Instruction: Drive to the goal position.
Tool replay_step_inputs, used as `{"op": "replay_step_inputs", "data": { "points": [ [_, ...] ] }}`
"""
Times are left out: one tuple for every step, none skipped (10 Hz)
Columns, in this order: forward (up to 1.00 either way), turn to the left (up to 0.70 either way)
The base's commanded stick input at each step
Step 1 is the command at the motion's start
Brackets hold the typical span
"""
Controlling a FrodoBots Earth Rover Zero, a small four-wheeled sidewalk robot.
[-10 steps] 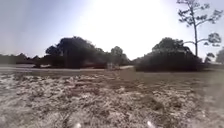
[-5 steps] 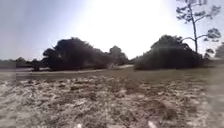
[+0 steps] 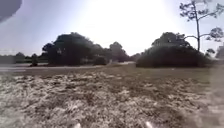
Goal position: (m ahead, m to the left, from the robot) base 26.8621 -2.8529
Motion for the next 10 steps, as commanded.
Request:
{"op": "replay_step_inputs", "data": {
  "points": [
    [1.00, 0.01],
    [1.00, 0.02],
    [1.00, 0.02],
    [1.00, 0.02],
    [1.00, 0.02],
    [1.00, 0.01],
    [1.00, 0.02],
    [1.00, 0.02],
    [1.00, 0.02],
    [1.00, 0.02]
  ]
}}
